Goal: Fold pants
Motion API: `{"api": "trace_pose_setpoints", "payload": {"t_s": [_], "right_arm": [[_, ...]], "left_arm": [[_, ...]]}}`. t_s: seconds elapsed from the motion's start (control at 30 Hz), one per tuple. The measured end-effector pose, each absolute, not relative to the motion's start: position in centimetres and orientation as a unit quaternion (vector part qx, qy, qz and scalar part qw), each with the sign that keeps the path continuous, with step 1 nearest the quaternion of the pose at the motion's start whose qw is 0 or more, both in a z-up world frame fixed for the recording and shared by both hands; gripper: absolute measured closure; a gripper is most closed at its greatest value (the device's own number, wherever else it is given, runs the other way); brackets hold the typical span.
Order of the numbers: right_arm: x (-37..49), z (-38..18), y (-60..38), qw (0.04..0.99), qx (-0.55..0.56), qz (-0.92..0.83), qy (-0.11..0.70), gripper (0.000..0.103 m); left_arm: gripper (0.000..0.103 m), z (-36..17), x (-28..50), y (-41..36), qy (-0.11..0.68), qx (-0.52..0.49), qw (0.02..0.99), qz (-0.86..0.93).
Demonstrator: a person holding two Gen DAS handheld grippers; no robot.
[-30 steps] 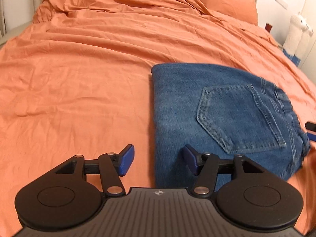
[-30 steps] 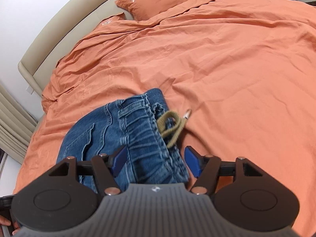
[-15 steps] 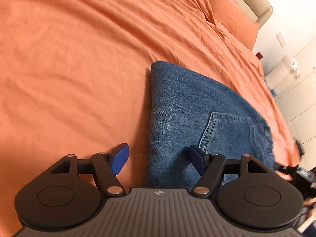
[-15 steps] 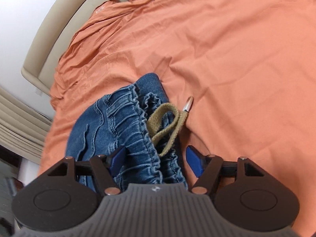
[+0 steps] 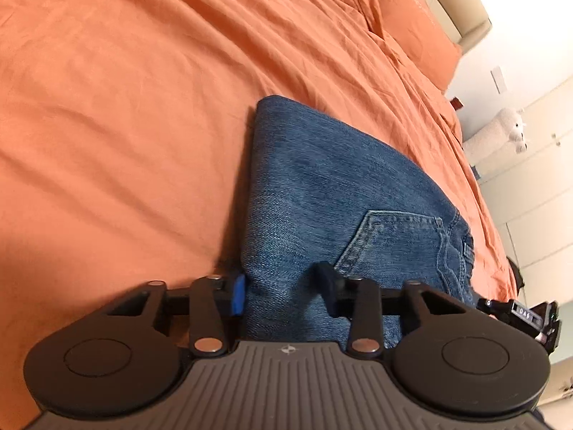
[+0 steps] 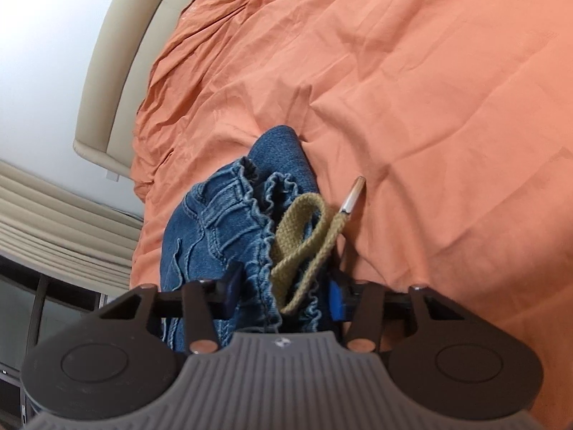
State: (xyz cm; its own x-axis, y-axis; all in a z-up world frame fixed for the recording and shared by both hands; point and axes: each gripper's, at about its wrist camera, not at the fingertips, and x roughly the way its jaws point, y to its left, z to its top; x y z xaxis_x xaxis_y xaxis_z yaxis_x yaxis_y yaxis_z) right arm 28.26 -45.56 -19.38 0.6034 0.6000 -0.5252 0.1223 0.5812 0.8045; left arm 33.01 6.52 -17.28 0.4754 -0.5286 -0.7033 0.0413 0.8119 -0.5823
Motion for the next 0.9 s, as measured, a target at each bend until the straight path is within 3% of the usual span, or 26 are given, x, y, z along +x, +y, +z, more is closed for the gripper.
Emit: {"api": "trace_pose_setpoints", "payload": {"t_s": [0.2,0.33,0.9], "right_arm": [[27.7,-17.4,-45.0,0.811,0.408,0.167,0.384,0.083],[27.1,-16.1,-44.5,0.825,0.397,0.166,0.368,0.084],[21.9,-10.4,-39.8,0.843,0.364,0.199,0.342,0.085]], "left_arm": [[0.085,-16.1,32.3,5.8,0.461,-0.228,0.842,-0.167],[0.094,-14.8,30.9,5.3,0.432,-0.208,0.865,-0.151],[0.096,-7.4,25.6,5.5,0.414,-0.13,0.891,-0.135]]}}
